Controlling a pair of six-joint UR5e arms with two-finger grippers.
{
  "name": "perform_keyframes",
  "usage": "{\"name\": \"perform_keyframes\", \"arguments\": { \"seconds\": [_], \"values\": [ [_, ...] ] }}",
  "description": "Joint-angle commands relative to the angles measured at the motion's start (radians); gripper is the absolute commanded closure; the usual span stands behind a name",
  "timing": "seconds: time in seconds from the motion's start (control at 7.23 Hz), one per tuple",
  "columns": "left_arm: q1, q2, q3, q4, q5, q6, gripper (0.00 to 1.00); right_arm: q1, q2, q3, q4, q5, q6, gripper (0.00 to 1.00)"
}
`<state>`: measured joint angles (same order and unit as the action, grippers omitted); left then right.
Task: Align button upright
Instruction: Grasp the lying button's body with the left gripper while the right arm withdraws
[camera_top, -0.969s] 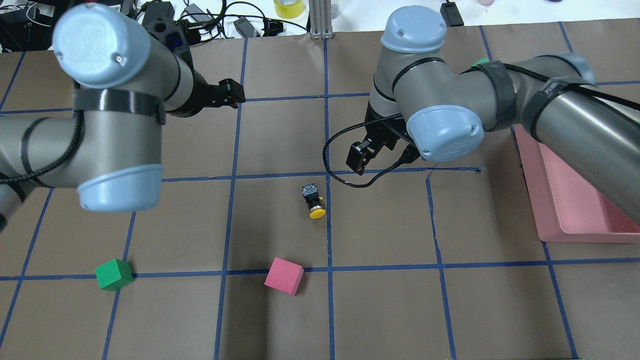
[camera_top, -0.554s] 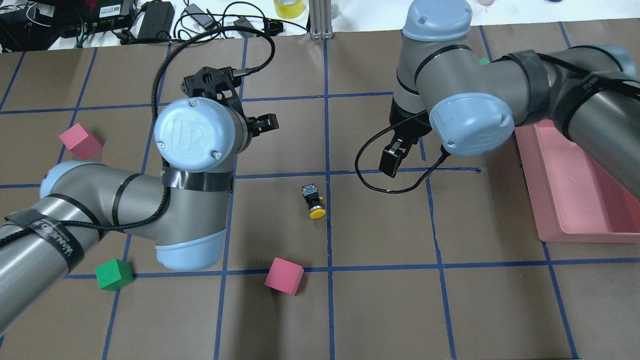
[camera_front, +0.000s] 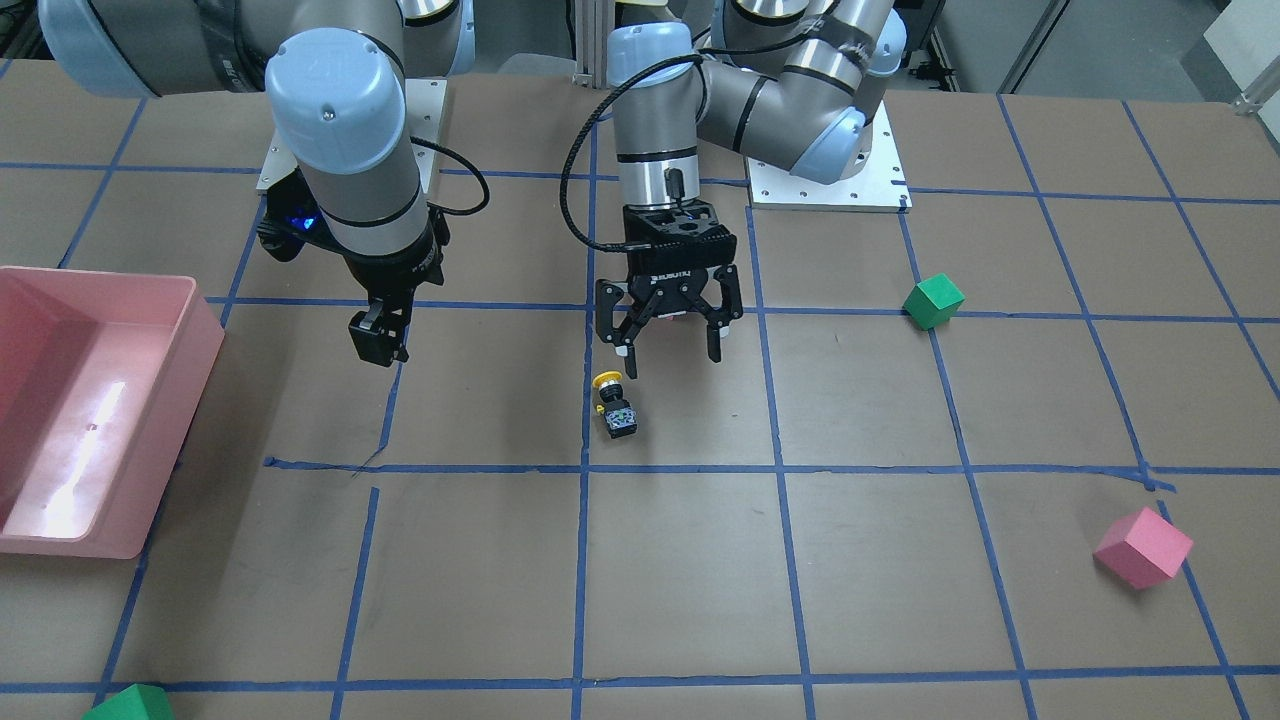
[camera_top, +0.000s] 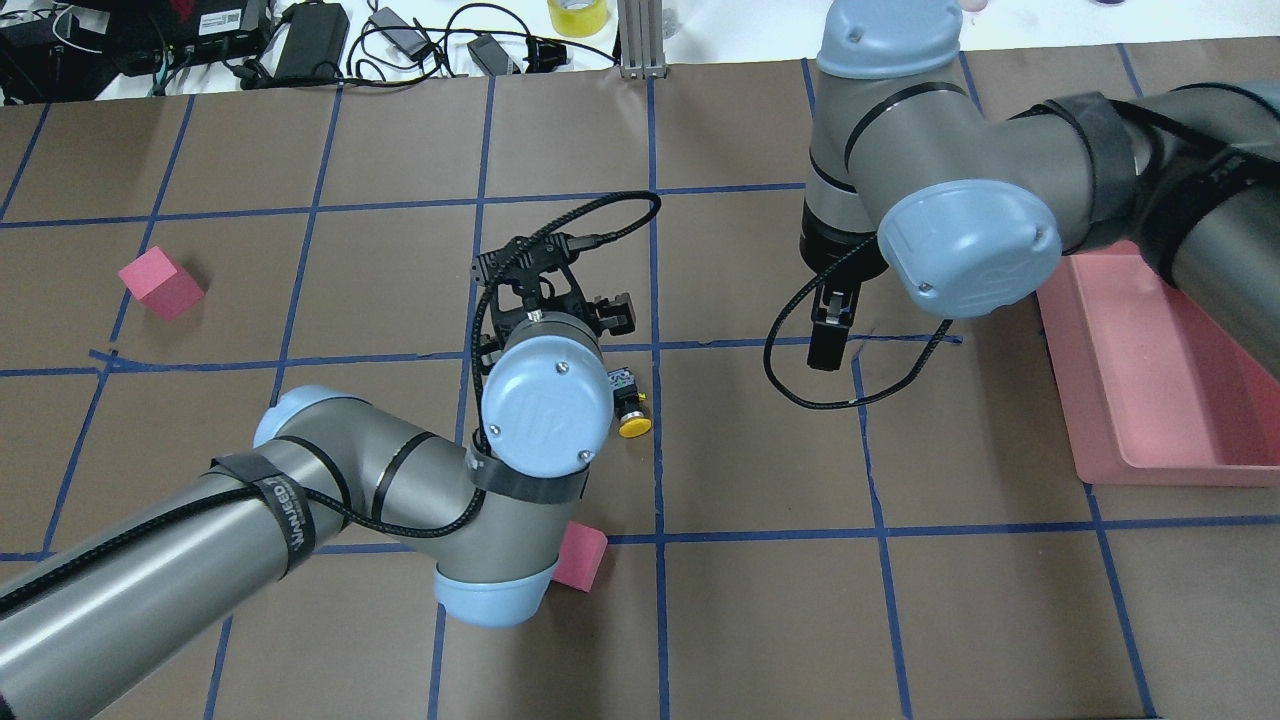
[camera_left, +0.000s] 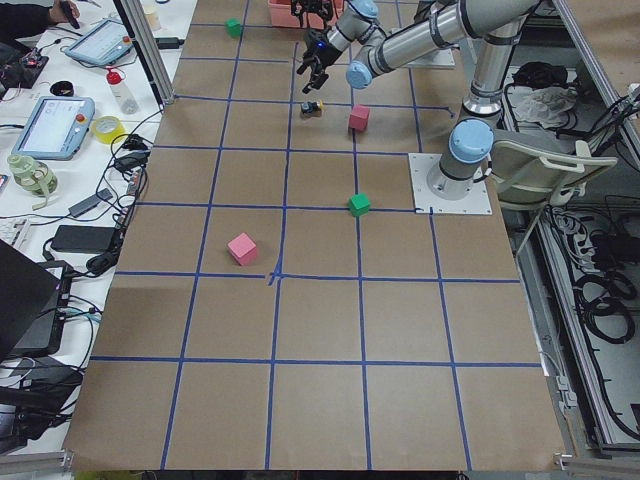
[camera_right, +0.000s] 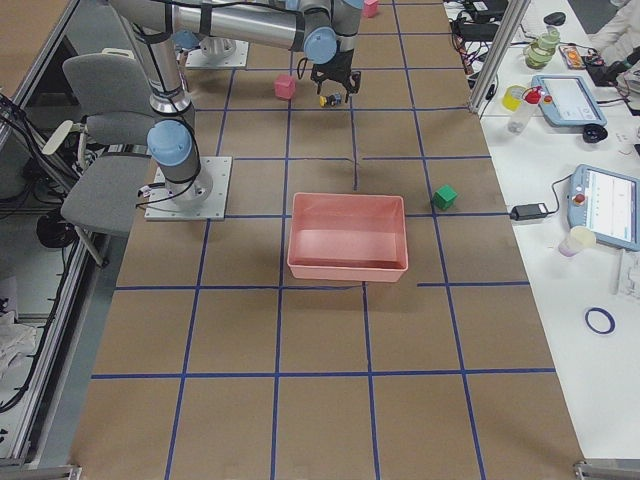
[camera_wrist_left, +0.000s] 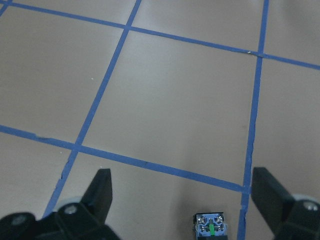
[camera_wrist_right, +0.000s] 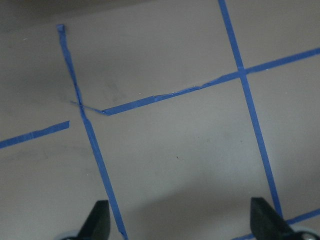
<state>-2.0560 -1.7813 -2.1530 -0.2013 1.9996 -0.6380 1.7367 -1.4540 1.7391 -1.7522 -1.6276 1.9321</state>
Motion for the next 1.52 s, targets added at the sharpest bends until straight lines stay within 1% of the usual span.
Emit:
{"name": "perform_keyframes", "arguments": {
  "seconds": [0.0,0.14,0.28,0.42,0.55,0.69,0.83,0.97,1.11,1.25,1.38],
  "values": [
    [-0.056,-0.114,-0.008,0.127,0.061,-0.045,0.0,-0.005,-0.005,-0.003,-0.007,-0.05,-0.288,0.0],
    [-0.059,-0.163,-0.014,0.194,0.062,-0.046,0.0,-0.005,-0.008,-0.004,-0.019,-0.095,-0.435,0.0],
    [-0.073,-0.206,-0.018,0.253,0.083,-0.06,0.0,-0.006,-0.009,-0.004,-0.026,-0.118,-0.526,0.0],
    [-0.099,-0.251,-0.019,0.308,0.096,-0.087,0.0,-0.003,-0.006,-0.003,-0.032,-0.142,-0.656,0.0],
    [-0.127,-0.288,-0.019,0.31,0.137,-0.118,0.0,-0.003,0.0,0.005,-0.132,-0.141,-0.783,0.0],
    [-0.147,-0.317,-0.019,0.315,0.139,-0.173,0.0,-0.005,0.001,0.008,-0.163,-0.141,-0.835,0.0],
    [-0.157,-0.34,-0.019,0.351,0.149,-0.181,0.0,-0.002,-0.009,0.013,-0.165,-0.138,-0.823,0.0],
    [-0.168,-0.364,-0.019,0.361,0.163,-0.19,0.0,-0.002,-0.011,0.011,-0.161,-0.143,-0.832,0.0],
    [-0.173,-0.383,-0.019,0.362,0.168,-0.192,0.02,-0.002,-0.016,0.01,-0.161,-0.137,-0.849,0.0],
    [-0.174,-0.392,-0.022,0.362,0.183,-0.192,0.09,-0.006,-0.019,-0.001,-0.164,-0.144,-0.842,0.0],
    [-0.174,-0.398,-0.022,0.362,0.183,-0.192,0.13,-0.011,-0.034,0.0,-0.139,-0.152,-0.852,0.0]
  ]
}}
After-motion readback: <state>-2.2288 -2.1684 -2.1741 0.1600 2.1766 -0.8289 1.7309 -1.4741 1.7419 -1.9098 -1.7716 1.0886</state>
